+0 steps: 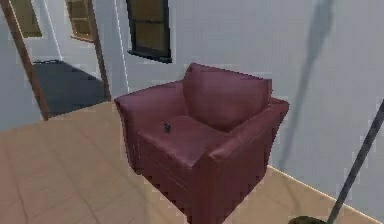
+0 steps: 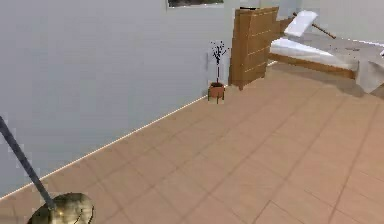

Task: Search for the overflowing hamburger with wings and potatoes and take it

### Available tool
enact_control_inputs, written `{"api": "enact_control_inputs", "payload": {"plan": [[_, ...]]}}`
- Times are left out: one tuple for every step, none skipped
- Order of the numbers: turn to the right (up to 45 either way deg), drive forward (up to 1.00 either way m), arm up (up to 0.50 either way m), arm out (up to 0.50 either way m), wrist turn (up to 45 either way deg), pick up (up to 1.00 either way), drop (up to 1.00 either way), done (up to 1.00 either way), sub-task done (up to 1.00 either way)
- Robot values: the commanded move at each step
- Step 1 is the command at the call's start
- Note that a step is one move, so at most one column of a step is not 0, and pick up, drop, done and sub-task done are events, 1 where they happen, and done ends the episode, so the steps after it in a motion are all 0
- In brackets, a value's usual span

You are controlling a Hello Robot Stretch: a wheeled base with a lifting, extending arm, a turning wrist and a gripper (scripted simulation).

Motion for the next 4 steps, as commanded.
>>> {"api": "enact_control_inputs", "payload": {"plan": [[-42.0,0.00,0.00,0.00,0.0,0.00,0.00,0.00,0.00],[0.0,1.00,0.00,0.00,0.0,0.00,0.00,0.00,0.00],[0.0,1.00,0.00,0.00,0.0,0.00,0.00,0.00,0.00],[-12.0,0.00,0.00,0.00,0.0,0.00,0.00,0.00,0.00]]}}
